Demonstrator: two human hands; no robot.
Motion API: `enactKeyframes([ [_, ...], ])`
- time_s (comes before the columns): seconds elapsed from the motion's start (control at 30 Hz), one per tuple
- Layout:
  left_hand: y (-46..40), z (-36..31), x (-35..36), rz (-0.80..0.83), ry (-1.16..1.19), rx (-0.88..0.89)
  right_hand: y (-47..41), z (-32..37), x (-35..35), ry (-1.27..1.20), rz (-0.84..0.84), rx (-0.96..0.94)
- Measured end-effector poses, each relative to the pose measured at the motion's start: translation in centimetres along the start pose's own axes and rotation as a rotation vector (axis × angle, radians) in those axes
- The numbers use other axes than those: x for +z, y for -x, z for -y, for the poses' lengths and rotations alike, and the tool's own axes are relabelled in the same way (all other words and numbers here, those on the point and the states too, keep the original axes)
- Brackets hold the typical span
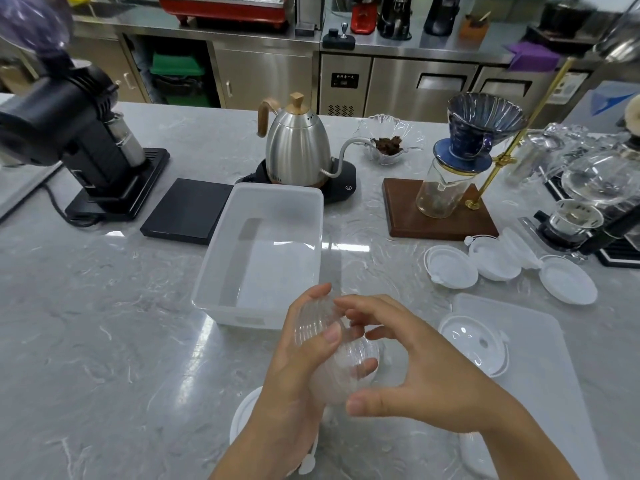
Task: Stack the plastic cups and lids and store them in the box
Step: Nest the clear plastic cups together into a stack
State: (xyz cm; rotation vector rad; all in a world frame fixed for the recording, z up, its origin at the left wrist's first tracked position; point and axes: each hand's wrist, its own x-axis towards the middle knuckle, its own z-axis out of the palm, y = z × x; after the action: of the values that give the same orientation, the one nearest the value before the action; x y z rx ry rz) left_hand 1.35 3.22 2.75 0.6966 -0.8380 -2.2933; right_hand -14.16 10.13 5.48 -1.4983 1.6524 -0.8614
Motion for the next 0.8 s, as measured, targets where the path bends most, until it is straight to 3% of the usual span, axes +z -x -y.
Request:
enactKeyframes([
  [0.4, 0.3, 0.14, 0.01, -0.004, -0.051, -0.07, 0.49, 0.65, 0.7, 0.04, 0.004, 0.018],
  [0.8, 0.42, 0.47, -0.24, -0.032, -0.219, 0.007, 0.63, 0.72, 0.93, 0.053, -0.008, 0.088],
])
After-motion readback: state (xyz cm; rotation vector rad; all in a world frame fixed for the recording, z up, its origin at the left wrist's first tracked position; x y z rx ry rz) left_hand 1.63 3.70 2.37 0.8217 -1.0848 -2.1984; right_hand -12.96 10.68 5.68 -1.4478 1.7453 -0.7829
